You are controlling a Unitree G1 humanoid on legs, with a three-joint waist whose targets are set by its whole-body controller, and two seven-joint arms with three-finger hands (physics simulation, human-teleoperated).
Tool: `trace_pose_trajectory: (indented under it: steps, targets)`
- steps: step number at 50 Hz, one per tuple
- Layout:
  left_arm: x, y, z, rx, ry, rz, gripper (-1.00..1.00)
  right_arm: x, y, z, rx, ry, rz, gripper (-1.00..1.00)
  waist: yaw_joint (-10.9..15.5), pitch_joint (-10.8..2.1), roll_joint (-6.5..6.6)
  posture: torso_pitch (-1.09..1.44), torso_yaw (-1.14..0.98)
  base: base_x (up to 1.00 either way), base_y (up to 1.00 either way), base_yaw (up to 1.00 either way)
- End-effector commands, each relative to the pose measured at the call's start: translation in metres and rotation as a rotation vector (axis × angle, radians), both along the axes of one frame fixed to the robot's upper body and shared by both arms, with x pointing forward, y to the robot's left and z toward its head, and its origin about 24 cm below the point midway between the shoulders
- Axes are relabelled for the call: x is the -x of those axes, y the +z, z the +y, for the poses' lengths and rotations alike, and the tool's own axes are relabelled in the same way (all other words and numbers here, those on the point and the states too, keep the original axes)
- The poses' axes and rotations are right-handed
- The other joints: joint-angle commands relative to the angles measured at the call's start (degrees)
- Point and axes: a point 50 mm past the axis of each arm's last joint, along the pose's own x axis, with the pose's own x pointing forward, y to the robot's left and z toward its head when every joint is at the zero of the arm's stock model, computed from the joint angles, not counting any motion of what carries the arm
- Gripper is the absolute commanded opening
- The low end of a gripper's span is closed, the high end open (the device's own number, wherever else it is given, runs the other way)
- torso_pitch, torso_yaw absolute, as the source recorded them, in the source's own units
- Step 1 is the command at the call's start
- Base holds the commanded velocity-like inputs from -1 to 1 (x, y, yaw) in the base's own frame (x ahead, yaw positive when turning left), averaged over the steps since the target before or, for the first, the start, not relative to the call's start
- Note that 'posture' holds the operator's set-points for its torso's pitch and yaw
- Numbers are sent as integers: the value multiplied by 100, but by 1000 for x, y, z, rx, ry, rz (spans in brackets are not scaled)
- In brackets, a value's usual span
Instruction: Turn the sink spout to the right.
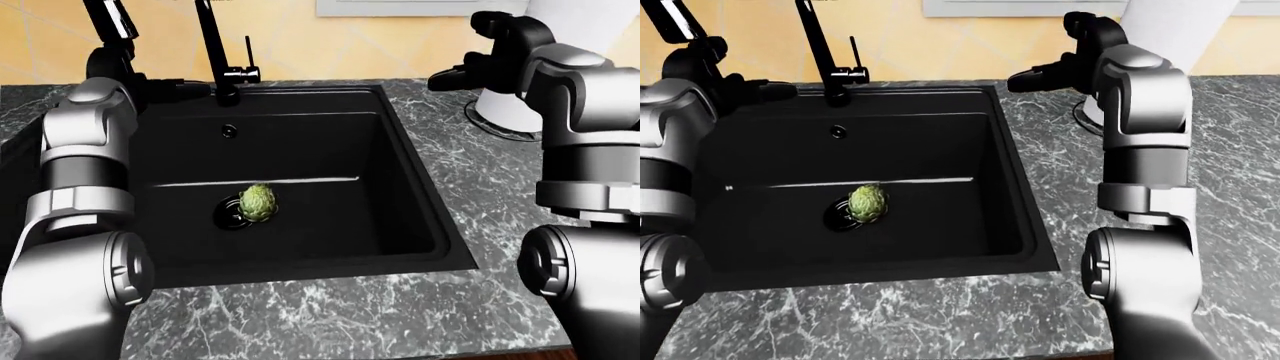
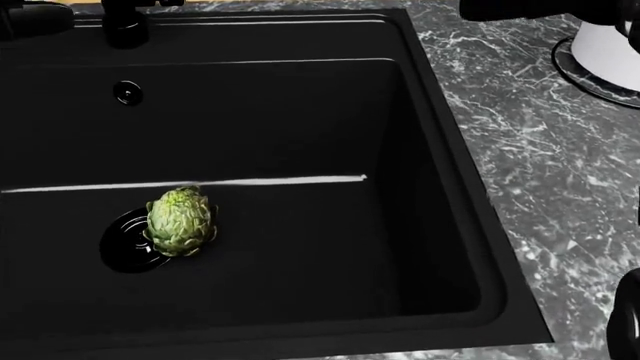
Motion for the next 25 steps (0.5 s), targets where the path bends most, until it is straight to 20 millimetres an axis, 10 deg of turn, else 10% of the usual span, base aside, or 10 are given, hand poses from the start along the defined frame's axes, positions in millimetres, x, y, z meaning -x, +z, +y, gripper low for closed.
trace_pose_trajectory:
  steps: [1,8,25]
  targets:
    - [7,34,7,-18,18,-122,100,6,25,2,12,11,-99,100,56,-304,-29,0,0,0,0,0]
    - [8,32,12,-22,30,-116,100,6,25,4,15,15,-98,100,42,-99,373,0,0,0,0,0]
    - [9,32,13,-26,37,-101,100,7,27,3,18,15,-102,100,73,-452,295,-7,0,0,0,0]
